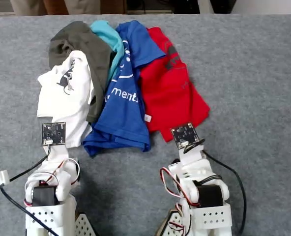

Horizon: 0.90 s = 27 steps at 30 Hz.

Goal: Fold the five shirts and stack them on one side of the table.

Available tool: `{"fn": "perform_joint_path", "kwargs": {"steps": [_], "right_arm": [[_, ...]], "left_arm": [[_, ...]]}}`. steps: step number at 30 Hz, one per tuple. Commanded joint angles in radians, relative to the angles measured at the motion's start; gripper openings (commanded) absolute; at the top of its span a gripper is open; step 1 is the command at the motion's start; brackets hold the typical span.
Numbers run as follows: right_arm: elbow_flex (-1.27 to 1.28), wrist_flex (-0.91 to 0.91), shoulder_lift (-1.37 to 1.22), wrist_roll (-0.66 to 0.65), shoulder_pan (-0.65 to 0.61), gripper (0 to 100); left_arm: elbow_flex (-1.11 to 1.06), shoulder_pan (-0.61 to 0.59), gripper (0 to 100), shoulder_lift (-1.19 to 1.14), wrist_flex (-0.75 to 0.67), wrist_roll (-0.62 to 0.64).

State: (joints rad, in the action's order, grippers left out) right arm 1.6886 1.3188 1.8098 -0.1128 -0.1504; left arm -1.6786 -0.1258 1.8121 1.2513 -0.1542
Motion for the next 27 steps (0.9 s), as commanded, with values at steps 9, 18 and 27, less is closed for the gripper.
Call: {"fn": "perform_joint_path", "kwargs": {"steps": [9,18,27], "right_arm": [[0.001,-0.012,0.087,0.017,-0.021,15.1],[0.001,0.0,0.093,0.017,-0.14,15.2],[0.001,-0.009,0.093,0.015,-0.213,15.2]], "left_arm": [[-0.012,0.002,2,0.007,0.003,0.0],[-0.012,0.002,2,0.007,0.003,0.0],[-0.012,0.002,2,0.007,0.003,0.0]]}}
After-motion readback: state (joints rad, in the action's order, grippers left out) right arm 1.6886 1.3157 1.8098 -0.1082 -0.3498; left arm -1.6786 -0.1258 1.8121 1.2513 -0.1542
